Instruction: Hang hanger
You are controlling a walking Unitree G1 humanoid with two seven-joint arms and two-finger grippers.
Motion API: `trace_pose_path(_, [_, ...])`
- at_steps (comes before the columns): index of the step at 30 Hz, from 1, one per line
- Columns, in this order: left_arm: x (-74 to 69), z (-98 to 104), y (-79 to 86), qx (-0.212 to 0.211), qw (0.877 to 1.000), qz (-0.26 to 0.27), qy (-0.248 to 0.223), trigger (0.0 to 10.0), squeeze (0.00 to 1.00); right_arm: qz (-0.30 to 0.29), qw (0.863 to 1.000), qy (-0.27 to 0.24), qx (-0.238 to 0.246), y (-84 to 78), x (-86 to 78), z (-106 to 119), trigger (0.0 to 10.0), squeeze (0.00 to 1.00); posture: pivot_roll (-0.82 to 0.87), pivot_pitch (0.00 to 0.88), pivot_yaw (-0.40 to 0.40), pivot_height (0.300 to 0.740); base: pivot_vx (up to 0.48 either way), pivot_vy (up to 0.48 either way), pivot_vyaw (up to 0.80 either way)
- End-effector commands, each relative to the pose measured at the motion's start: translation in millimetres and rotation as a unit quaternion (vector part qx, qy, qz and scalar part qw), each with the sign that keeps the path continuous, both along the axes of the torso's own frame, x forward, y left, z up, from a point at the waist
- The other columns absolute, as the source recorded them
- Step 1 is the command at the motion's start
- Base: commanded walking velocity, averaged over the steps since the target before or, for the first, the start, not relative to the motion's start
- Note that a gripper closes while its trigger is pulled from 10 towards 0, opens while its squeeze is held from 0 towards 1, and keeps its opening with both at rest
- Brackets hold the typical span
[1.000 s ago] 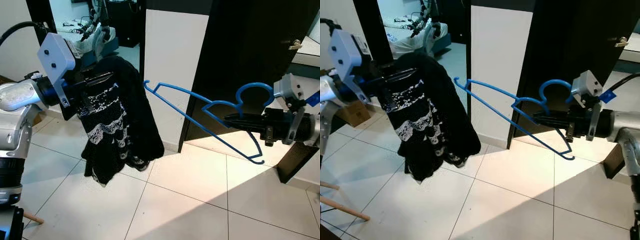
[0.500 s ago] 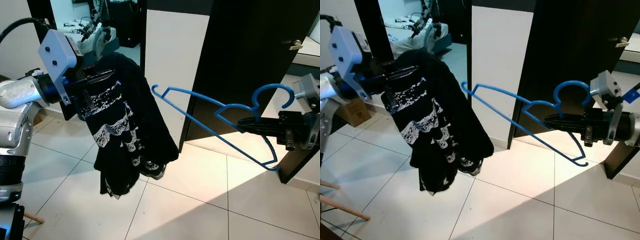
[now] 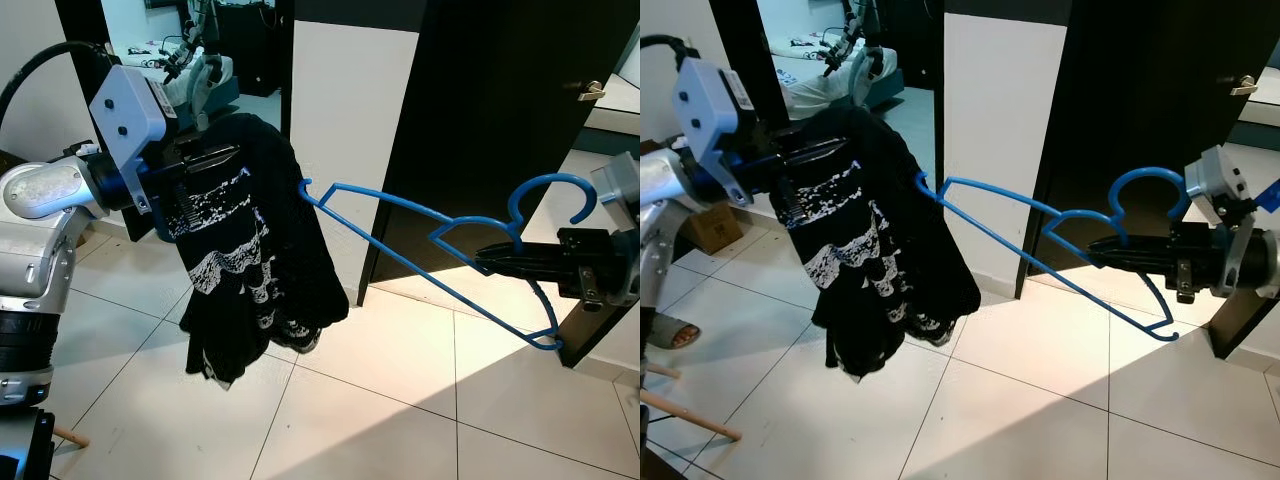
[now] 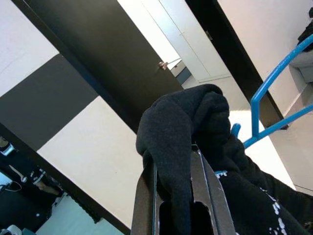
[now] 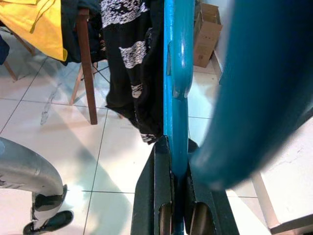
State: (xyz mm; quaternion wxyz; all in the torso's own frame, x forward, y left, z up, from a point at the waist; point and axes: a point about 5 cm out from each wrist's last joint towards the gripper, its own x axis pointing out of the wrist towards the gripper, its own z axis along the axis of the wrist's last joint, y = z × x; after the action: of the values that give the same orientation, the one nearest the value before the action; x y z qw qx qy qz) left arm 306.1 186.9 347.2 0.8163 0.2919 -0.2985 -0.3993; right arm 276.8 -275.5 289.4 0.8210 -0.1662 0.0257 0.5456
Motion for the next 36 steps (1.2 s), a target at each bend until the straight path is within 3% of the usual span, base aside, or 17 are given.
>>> trace_pose_path(1, [-4.6,8,-8.6,-0.004,1.0,-0.017,-0.018,10.0,0.0,0.004,1.0,0.004,-0.015,5.2,0.3,-2,10.0,0.0,0.0,0.0,-0.061,0.74,0.0,0.0,0.0])
trace_pose_path(8, [-7.3,9,-15.2,-0.006,0.999,-0.032,-0.021,10.0,0.0,0.001,1.0,0.004,-0.025,11.3,4.2,-7,10.0,0.0,0.0,0.0,-0.063,0.74,0.0,0.0,0.0])
trace_pose_path(17, [-11.3,7,-27.7,-0.007,0.998,-0.06,-0.018,10.0,0.0,0.019,0.999,0.003,-0.026,33.2,10.1,-17,10.0,0.0,0.0,0.0,-0.064,0.74,0.0,0.0,0.0])
trace_pose_path(21, [-15.1,-11,-44.4,0.017,0.995,-0.099,0.015,10.0,0.0,0.045,0.999,-0.011,0.024,53.6,11.8,-18,10.0,0.0,0.0,0.0,-0.064,0.74,0.0,0.0,0.0])
trace_pose_path(25, [-14.1,-21,-48.2,0.047,0.994,-0.095,0.024,10.0,0.0,0.059,0.997,-0.013,0.055,58.4,10.8,-15,10.0,0.0,0.0,0.0,-0.064,0.74,0.0,0.0,0.0])
trace_pose_path(29, [-12.3,-26,-46.8,0.07,0.994,-0.084,0.027,10.0,0.0,0.066,0.995,-0.013,0.07,58.9,9.3,-12,10.0,0.0,0.0,0.0,-0.064,0.74,0.0,0.0,0.0])
trace_pose_path(31, [-5.3,-30,-30.6,0.12,0.992,-0.03,0.02,10.0,0.0,0.078,0.993,-0.007,0.093,54.3,4.3,-8,10.0,0.0,0.0,0.0,-0.064,0.74,0.0,0.0,0.0])
trace_pose_path(36, [-2.6,-26,-17.1,0.14,0.99,0.005,0.012,10.0,0.0,0.069,0.993,-0.006,0.093,51.1,3.9,-9,10.0,0.0,0.0,0.0,-0.064,0.74,0.0,0.0,0.0])
